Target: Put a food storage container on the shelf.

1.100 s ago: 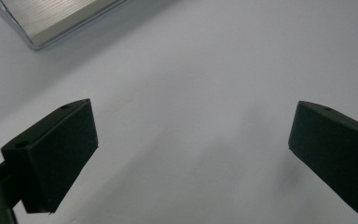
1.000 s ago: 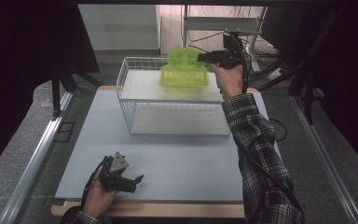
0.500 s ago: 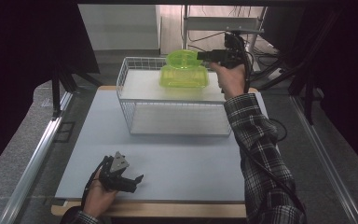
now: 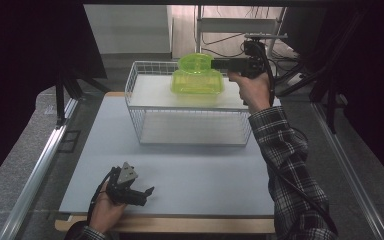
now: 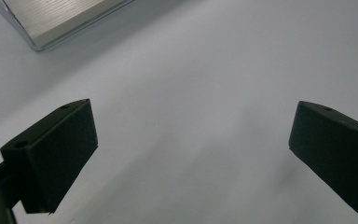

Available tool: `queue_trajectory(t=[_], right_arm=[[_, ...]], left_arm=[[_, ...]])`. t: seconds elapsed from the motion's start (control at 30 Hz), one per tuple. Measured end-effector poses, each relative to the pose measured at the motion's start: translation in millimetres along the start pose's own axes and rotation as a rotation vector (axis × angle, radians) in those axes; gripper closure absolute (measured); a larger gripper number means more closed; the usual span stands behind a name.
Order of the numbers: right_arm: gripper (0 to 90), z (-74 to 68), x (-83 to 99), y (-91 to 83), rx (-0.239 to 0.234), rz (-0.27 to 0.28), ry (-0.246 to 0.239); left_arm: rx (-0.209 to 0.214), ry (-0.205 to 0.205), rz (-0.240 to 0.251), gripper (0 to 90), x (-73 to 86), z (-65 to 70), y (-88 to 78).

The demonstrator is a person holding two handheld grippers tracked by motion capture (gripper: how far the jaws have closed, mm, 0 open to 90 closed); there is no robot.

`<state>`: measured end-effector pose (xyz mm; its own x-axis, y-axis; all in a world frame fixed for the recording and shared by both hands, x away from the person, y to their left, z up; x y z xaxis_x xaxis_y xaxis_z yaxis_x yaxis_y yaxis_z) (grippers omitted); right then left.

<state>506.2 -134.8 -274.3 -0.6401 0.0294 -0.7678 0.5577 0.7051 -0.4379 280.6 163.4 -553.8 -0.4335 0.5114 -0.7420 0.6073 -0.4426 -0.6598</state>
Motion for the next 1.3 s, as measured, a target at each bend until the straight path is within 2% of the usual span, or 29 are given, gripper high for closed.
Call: queue_trajectory(t=[0.1, 0.53, 0.63, 0.77, 0.87, 1.3], right_arm=[[35.8, -1.9, 5.5, -2.0, -0.016, -0.008, -0.016], [20.8, -3.0, 23.0, -12.8, -0.017, -0.01, -0.083], [16.3, -2.7, 29.1, -14.5, -0.021, -0.018, -0.111], [10.8, -4.7, 40.3, -15.4, 0.001, -0.031, -0.167], [8.7, -5.4, 47.6, -15.3, 0.005, -0.036, -0.195], [4.2, -8.5, 71.9, -18.0, -0.01, -0.033, -0.259]], left_arm=[[0.0, -0.005, 0.005, 1.0, -0.1, 0.1, 0.1], [0.004, -0.008, 0.01, 0.8, -0.8, 0.6, 0.1], [0.005, -0.008, 0.01, 0.7, -0.8, 0.8, 0.4], [0.005, -0.009, 0.01, 0.7, -0.7, 0.7, 0.6], [0.003, -0.008, 0.011, 0.7, -0.8, 0.9, 0.8], [0.001, -0.002, 0.013, 0.7, -1.0, 1.5, 0.5]])
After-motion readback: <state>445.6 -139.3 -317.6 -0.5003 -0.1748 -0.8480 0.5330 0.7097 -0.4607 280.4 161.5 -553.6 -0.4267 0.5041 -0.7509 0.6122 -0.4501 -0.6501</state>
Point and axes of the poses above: each handheld gripper's, and its own axes: y roughly forward along the jaws, x roughly out of its underside, z roughly to its right, the point moved 4 cm from there along y, roughly forward along the jaws, and after that the axes turned 6 degrees about y, right-handed, at the moved point
